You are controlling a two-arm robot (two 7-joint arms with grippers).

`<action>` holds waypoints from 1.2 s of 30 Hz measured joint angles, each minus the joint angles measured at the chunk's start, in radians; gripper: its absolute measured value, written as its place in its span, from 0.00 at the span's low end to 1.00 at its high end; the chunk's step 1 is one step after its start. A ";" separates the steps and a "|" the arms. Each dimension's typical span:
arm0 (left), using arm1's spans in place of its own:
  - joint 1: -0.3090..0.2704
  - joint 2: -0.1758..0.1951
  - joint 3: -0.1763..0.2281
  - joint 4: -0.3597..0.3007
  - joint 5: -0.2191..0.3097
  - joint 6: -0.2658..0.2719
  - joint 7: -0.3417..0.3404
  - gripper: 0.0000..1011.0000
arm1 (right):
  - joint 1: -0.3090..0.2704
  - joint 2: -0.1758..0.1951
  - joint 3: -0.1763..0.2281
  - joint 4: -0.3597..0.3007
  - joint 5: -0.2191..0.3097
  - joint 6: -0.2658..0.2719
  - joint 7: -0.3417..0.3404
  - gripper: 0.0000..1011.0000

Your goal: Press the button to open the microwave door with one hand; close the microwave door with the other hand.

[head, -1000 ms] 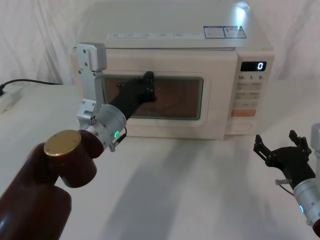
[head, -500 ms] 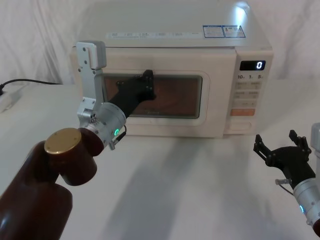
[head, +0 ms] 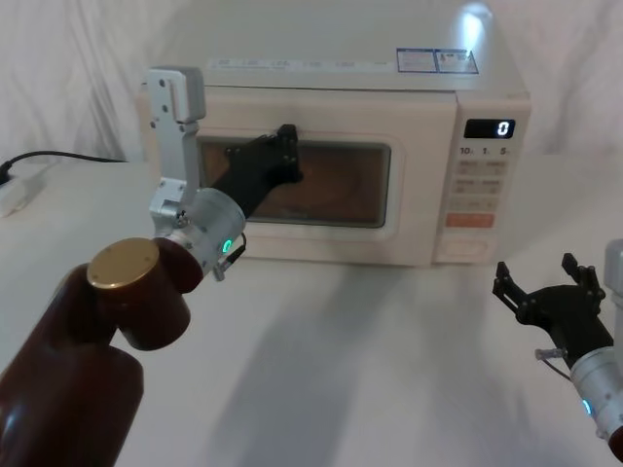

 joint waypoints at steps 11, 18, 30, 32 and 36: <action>-0.014 -0.012 -0.002 0.019 0.004 -0.007 -0.001 0.00 | 0.000 0.000 0.000 0.000 0.000 0.000 0.000 0.99; -0.020 -0.019 -0.003 0.027 0.008 -0.007 0.002 0.00 | 0.000 0.000 0.000 0.000 0.000 0.000 0.000 0.99; 0.000 -0.024 -0.011 0.000 0.013 0.008 0.026 0.00 | 0.000 0.000 0.000 0.000 0.000 0.000 0.000 0.99; 0.012 -0.024 -0.013 -0.017 0.013 0.015 0.031 0.00 | 0.000 0.000 0.000 0.000 0.000 0.000 0.000 0.99; 0.044 -0.021 -0.018 -0.060 0.013 0.032 0.045 0.00 | 0.000 0.000 0.000 0.000 0.000 0.000 0.000 0.99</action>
